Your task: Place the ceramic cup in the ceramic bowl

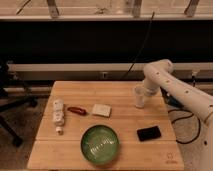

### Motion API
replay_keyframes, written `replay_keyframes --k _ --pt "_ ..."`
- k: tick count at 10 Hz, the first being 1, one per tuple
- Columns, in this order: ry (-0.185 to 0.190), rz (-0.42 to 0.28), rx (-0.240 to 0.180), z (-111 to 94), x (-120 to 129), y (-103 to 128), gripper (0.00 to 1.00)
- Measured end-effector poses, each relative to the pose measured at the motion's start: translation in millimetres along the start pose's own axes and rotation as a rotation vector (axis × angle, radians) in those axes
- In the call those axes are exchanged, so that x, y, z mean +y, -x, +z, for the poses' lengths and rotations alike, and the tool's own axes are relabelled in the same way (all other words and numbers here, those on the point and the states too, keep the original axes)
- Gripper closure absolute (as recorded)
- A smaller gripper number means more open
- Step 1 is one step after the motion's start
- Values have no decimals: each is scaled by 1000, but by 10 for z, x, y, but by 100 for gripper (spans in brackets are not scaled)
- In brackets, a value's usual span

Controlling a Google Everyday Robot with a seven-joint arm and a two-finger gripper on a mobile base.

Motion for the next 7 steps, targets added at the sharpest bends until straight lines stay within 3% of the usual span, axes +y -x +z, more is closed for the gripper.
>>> replay_keyframes --k 7 --pt "3 -25 -2 -137 -59 33 100"
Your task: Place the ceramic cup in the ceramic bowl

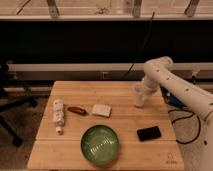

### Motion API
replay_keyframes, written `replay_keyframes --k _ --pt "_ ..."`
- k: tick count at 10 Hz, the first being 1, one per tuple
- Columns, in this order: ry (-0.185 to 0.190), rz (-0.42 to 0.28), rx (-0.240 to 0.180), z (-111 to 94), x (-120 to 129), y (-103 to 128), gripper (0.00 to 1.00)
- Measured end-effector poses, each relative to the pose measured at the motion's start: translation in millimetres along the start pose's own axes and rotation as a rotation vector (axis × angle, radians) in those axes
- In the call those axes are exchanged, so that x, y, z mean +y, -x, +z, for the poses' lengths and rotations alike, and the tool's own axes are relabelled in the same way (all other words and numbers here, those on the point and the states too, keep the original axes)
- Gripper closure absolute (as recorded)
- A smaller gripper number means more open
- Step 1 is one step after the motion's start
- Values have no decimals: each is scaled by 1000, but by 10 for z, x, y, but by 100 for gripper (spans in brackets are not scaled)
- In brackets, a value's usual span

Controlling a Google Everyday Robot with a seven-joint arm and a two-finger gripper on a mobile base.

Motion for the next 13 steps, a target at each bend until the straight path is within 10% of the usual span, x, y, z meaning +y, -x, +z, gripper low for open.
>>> replay_keyframes --k 13 --pt "19 -64 7 -363 -2 195 100"
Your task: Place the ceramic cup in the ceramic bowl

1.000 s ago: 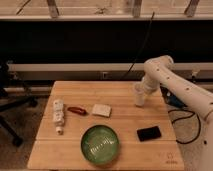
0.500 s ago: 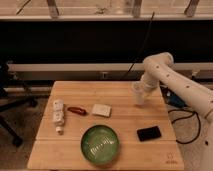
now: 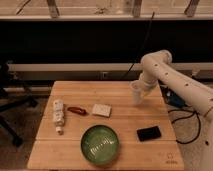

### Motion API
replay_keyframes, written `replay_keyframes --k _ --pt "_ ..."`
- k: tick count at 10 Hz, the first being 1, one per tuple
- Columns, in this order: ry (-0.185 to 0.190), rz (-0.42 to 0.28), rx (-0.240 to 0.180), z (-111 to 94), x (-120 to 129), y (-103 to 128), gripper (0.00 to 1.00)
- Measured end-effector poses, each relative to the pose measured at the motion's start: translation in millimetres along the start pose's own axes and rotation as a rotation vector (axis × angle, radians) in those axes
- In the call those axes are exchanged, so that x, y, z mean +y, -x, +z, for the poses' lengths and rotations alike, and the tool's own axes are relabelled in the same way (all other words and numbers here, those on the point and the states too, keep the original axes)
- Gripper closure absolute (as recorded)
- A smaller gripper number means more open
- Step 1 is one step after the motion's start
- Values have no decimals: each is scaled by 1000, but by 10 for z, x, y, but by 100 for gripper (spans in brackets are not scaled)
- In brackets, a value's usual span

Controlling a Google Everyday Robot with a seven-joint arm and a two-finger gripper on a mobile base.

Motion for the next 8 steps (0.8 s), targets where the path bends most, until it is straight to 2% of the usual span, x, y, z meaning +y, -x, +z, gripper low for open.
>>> replay_keyframes --k 8 --pt "2 -46 3 -232 50 190 100"
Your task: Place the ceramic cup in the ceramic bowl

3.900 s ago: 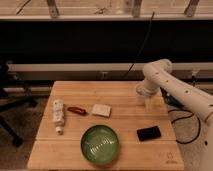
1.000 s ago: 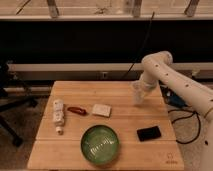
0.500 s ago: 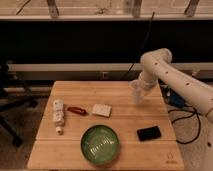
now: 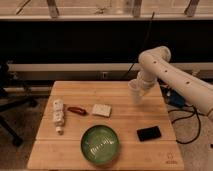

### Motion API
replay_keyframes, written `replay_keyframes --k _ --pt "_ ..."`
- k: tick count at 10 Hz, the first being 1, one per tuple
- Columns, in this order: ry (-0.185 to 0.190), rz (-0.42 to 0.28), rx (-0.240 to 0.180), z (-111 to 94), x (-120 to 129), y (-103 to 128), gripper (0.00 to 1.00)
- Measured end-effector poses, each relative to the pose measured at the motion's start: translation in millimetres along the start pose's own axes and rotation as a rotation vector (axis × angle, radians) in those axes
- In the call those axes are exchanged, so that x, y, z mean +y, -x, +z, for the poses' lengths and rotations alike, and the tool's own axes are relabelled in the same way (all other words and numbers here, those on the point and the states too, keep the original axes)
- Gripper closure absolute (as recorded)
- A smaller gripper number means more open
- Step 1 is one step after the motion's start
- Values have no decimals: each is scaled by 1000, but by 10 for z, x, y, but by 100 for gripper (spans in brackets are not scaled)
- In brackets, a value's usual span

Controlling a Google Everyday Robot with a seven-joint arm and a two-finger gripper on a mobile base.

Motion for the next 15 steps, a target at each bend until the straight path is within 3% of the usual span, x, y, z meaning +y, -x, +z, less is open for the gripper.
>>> replay_keyframes --k 7,15 --pt "-8 -60 0 -207 75 301 100" --pt "-8 -137 7 -406 341 810 100"
